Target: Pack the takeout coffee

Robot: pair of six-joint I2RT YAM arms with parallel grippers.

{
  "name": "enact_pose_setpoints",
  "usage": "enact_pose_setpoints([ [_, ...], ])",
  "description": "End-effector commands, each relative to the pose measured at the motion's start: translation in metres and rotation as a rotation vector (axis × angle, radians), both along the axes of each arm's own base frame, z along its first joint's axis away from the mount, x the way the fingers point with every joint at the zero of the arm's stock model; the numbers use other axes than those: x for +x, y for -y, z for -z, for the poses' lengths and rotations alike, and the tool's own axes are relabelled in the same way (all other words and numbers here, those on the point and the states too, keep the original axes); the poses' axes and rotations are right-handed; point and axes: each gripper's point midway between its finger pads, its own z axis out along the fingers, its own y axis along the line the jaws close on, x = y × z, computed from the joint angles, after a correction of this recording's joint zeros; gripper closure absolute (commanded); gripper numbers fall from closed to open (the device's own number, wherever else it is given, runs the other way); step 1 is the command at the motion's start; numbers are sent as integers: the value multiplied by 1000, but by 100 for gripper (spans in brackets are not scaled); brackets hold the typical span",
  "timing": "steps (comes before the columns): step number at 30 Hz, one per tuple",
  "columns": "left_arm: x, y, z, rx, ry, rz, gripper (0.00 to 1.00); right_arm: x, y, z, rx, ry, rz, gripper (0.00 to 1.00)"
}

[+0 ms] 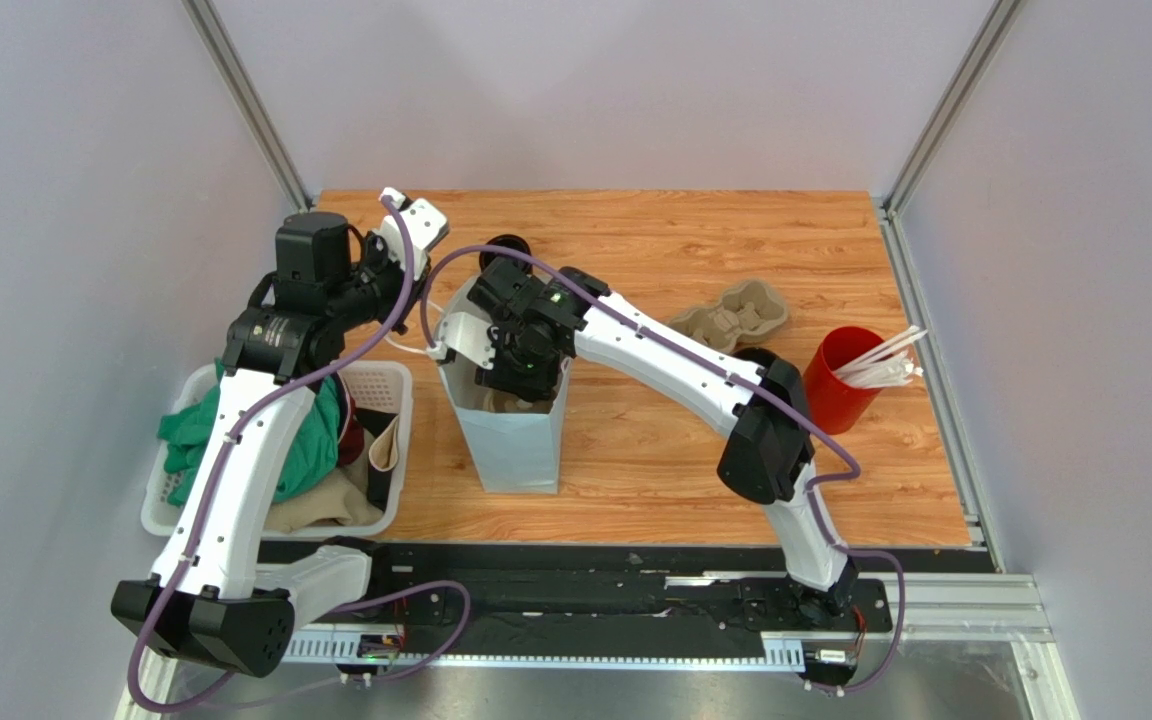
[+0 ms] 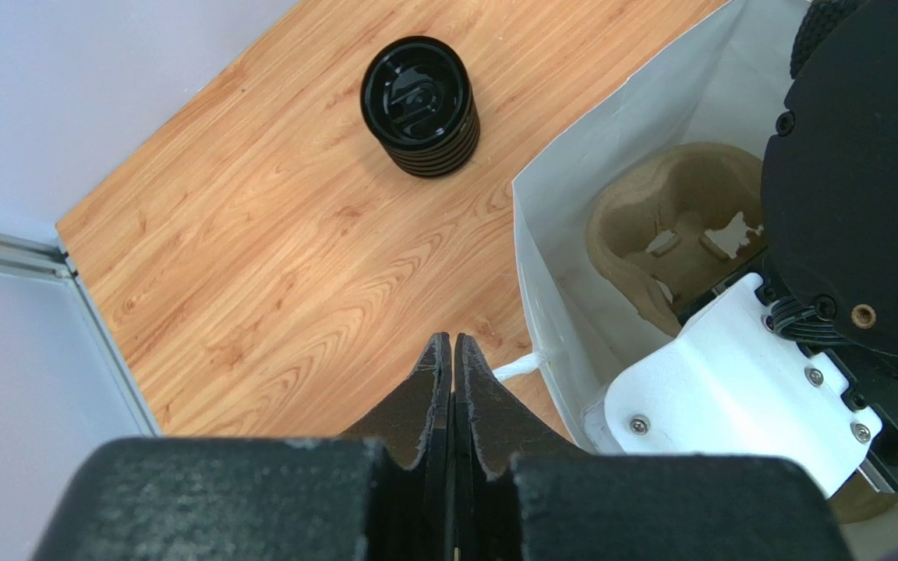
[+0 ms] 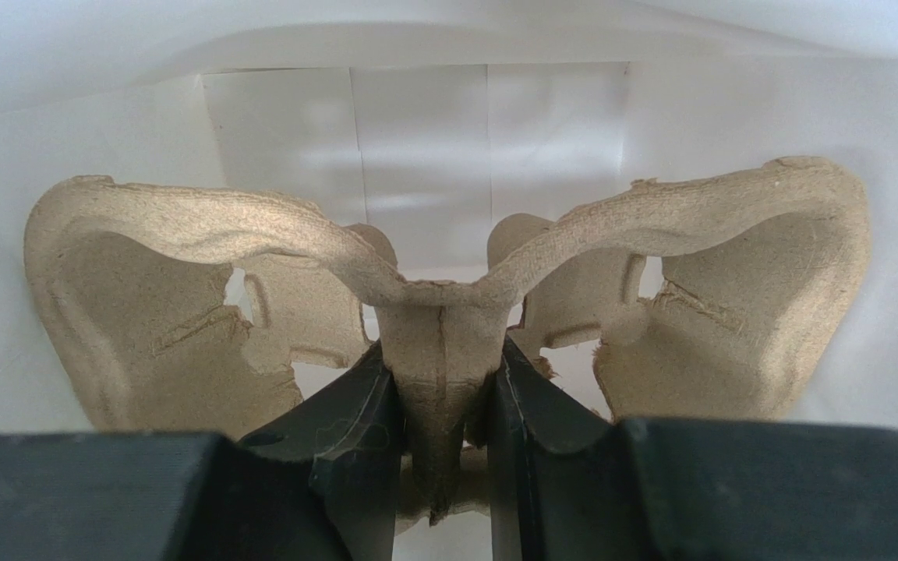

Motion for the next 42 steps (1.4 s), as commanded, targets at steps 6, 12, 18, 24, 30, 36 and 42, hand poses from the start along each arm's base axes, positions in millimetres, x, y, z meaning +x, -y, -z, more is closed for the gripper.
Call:
enact_pose_setpoints([
  [6,2,-4,-14,-3,62,-20,100,0,5,-12,15,-12,22,78],
  [12,3,-11,-14,20,72,-47,100,-1,8,-11,27,-47,29,78],
  [18,4,-11,-13,23,72,-46,100,-5,7,-15,66,-95,18,78],
  [24,5,-10,-16,14,78,-48,100,4,14,4,2,-64,38,78],
  [30,5,-5,-25,-17,96,-38,100,10,17,12,-31,-43,52,78],
  [36,3,3,-35,-52,106,-4,100,15,22,21,-78,-29,63,78],
  [42,2,8,-45,-84,120,13,100,15,27,27,-117,-34,64,78],
])
